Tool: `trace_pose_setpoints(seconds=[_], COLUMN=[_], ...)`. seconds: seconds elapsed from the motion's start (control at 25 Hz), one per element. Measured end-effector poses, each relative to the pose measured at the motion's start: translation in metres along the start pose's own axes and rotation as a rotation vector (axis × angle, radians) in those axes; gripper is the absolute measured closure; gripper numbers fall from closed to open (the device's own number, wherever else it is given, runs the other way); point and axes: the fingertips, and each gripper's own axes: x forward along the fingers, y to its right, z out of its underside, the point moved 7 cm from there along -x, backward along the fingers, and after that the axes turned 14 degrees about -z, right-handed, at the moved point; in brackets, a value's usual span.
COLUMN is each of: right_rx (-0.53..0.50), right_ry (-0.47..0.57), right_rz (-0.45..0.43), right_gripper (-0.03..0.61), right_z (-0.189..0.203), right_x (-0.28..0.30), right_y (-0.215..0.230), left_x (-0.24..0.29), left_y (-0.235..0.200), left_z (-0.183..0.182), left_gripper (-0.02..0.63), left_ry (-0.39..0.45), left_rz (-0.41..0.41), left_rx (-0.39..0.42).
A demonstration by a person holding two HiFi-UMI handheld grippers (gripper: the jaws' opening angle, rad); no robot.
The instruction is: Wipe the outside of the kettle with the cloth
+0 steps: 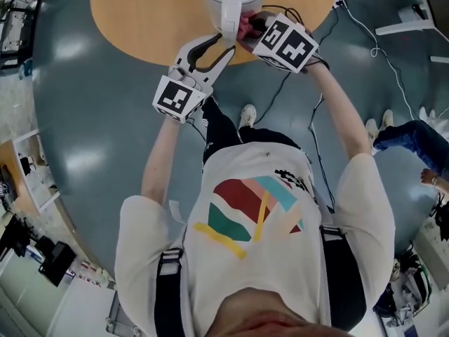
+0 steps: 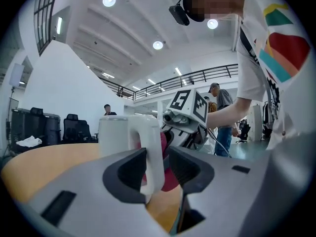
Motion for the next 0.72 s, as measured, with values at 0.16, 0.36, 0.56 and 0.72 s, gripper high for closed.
trace_pose_setpoints(seconds=[0.16, 0.36, 0.56, 0.72], right_rx=[-0.157, -0.275, -0.299, -0.184], right_ry=[-0.231, -0.442, -0.606, -0.529], right_rz=[0.025, 0.06, 0.079, 0.11], right_gripper=[0.531, 0.531, 0.531, 0.532], right_z=[0.008, 0.019, 0.049, 0.073], right_x=[0.025, 0.038, 0.049, 0.04], right_y=[0.001, 0.002, 0.008, 0.004], left_x=[0.001, -0.001, 0.003, 0.005], left_y=[0.0, 0.0, -0.007, -0.011], left_z=[0.002, 0.003, 0.004, -0.001], left_gripper=[0.425, 0.425, 0.425, 0.425], left_ry=[-0.008, -0.005, -0.004, 0.017], left_rz=[0.027, 0.04, 0.017, 0.005], left_rx=[0.04, 0.05, 0.043, 0.03])
